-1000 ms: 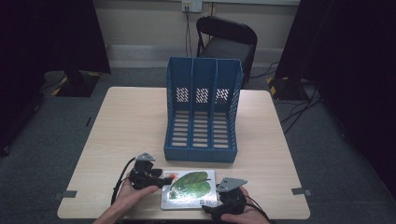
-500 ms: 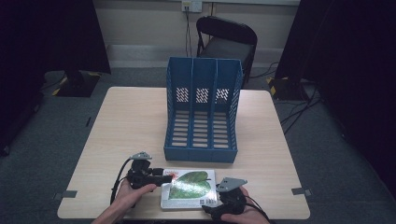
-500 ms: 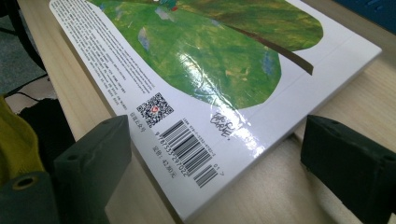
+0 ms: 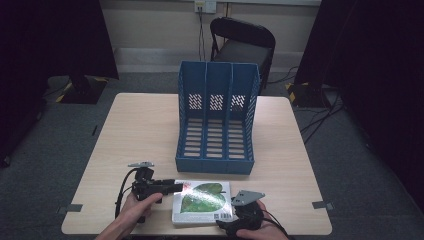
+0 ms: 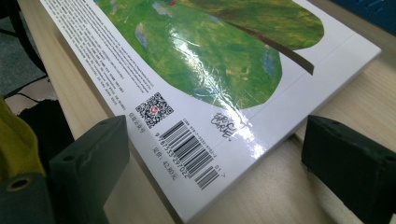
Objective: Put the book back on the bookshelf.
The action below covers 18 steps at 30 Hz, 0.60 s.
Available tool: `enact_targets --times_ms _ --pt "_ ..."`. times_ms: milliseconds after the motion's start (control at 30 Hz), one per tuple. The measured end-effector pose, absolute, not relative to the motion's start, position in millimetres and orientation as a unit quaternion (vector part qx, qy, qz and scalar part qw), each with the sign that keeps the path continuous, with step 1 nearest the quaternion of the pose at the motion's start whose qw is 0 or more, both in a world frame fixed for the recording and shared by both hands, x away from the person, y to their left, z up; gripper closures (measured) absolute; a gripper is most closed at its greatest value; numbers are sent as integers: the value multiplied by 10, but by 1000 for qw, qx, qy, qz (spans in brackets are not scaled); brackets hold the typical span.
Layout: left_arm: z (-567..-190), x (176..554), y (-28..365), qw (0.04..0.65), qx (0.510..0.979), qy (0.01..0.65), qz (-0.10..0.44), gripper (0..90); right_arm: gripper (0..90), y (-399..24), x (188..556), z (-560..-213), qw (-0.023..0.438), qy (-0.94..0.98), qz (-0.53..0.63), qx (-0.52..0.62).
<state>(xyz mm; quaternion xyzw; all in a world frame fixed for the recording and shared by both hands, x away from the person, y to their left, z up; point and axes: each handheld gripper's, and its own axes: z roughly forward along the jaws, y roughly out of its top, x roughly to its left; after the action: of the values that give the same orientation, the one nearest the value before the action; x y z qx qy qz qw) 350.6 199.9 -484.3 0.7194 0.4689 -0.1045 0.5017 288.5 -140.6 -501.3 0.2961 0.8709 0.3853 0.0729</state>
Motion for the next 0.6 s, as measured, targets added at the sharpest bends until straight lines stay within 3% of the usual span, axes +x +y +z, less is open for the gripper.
enact_targets --times_ms 600 --pt "-4787 3512 2042 533 692 470 -129 416 65 -1411 2909 -4993 59 869 386 304"
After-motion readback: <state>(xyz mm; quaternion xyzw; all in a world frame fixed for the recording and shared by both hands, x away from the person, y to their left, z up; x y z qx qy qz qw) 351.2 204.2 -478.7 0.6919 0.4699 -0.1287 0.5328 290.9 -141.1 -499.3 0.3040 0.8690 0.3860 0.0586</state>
